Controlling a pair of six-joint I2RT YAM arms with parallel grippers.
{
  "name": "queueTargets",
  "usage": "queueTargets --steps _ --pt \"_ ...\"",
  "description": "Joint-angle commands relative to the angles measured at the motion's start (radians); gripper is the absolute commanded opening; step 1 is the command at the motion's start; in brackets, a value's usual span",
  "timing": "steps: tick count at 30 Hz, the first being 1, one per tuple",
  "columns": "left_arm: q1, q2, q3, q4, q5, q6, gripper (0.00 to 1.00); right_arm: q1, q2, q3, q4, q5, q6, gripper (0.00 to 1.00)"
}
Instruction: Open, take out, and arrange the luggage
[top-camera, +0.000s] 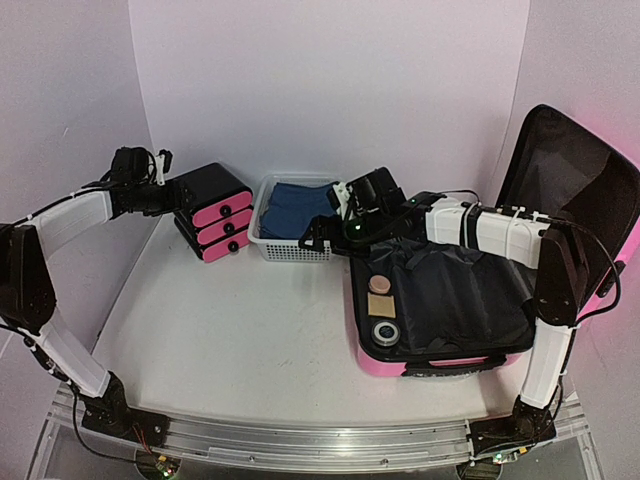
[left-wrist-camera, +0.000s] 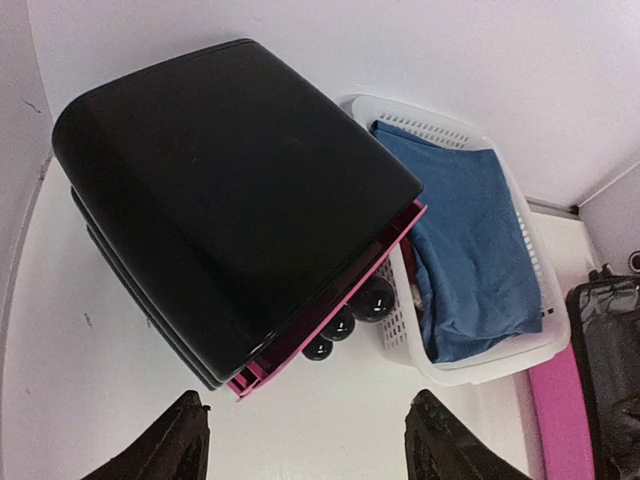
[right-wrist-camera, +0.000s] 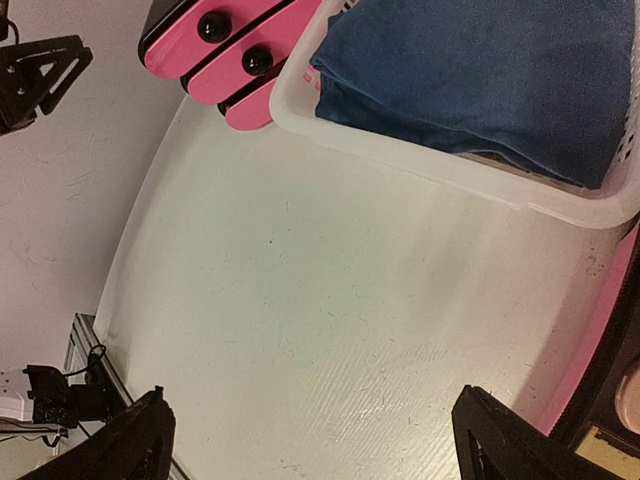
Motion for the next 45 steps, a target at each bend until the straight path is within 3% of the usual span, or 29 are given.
queueTargets --steps 1,6,12,28,36,45 --pt "0.001 0.042 0.13 -0.075 0.031 0.162 0.56 -0.006 -0.046 -0.004 0.032 -0.011 -0.015 0.98" --pt "-0.004 0.103 0.206 -0.049 0.254 0.097 0.56 -0.006 -0.051 -0.011 0.032 -0.016 -0.013 0.98" --pt "-0.018 0.196 0.284 -0.1 0.309 0.113 0.67 -0.007 -0.085 -0.045 0.032 0.001 -0.021 0.98" --pt "-0.132 0.31 0.387 -0.225 -0.003 0.366 0.77 -0.014 -0.111 -0.086 0.031 0.014 -0.024 0.98" --pt "-0.146 0.309 0.391 -0.231 -0.072 0.415 0.8 -0.015 -0.101 -0.081 0.032 0.002 -0.015 0.98" --pt "-0.145 0.254 0.412 -0.231 -0.054 0.382 0.78 -0.015 -0.099 -0.083 0.032 -0.002 -0.015 0.98"
